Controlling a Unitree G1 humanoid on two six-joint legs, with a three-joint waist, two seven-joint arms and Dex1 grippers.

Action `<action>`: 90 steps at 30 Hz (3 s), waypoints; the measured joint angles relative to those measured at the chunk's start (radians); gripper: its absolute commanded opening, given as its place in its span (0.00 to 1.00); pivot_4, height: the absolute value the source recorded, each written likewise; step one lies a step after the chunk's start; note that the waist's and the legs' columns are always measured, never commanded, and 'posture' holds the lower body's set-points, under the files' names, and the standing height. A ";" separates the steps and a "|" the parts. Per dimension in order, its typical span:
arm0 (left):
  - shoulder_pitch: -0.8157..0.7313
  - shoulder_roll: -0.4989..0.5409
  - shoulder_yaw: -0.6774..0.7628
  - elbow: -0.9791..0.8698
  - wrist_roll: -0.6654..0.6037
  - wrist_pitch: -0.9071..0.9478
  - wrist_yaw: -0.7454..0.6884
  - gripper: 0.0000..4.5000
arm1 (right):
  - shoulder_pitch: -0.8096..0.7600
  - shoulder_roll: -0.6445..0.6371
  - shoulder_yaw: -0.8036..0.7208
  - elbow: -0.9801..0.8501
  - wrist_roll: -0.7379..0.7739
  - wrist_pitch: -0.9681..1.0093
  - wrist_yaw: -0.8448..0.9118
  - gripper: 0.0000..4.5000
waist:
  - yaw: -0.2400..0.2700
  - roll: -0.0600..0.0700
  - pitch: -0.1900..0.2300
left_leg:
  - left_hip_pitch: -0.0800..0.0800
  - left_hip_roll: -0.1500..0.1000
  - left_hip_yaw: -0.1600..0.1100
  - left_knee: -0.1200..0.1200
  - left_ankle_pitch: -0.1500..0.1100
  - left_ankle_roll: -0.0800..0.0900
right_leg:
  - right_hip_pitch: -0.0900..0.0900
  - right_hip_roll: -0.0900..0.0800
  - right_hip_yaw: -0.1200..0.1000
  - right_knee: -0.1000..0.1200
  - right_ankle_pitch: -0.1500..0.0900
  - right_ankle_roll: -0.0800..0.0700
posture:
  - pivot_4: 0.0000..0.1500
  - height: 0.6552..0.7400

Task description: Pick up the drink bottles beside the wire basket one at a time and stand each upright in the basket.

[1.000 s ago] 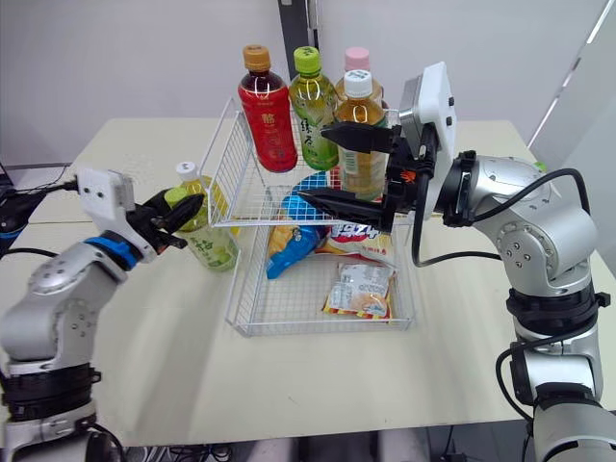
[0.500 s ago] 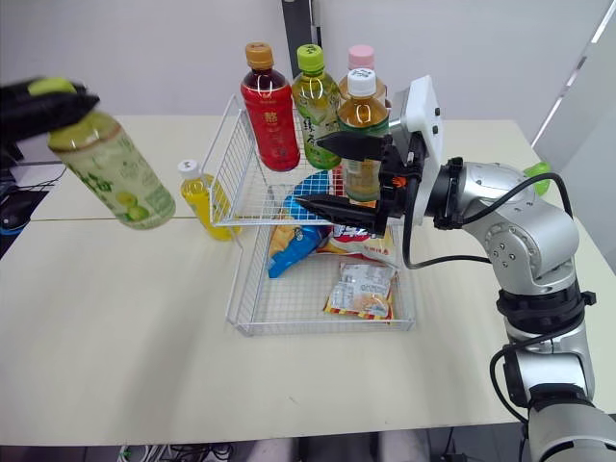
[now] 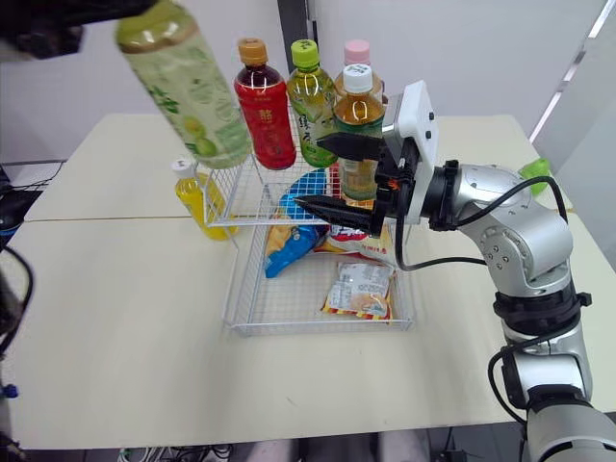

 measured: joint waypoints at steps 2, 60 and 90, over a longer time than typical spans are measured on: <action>0.023 -0.055 0.000 -0.004 0.017 -0.030 0.020 0.30 | 0.014 -0.008 -0.009 -0.011 0.000 0.004 -0.013 1.00 | -0.001 0.000 0.000 | 0.000 0.000 0.000 0.000 0.000 0.000 | 0.000 0.000 0.001 0.000 0.000 0.000 | 1.00 1.00; 1.168 -0.130 0.802 -0.651 0.121 -0.069 0.407 1.00 | -0.022 0.017 0.021 0.045 0.032 -0.017 0.095 1.00 | -0.009 0.003 -0.002 | 0.001 0.001 0.000 0.002 0.000 0.000 | 0.001 -0.002 0.001 0.000 0.001 0.000 | 1.00 1.00; 1.035 -0.348 0.371 -0.469 0.277 -0.357 0.725 1.00 | -0.043 0.013 0.000 0.033 0.003 -0.036 0.065 1.00 | 0.004 -0.001 -0.005 | 0.003 -0.001 0.002 0.002 0.000 0.000 | 0.003 0.000 0.002 0.000 0.006 0.000 | 1.00 1.00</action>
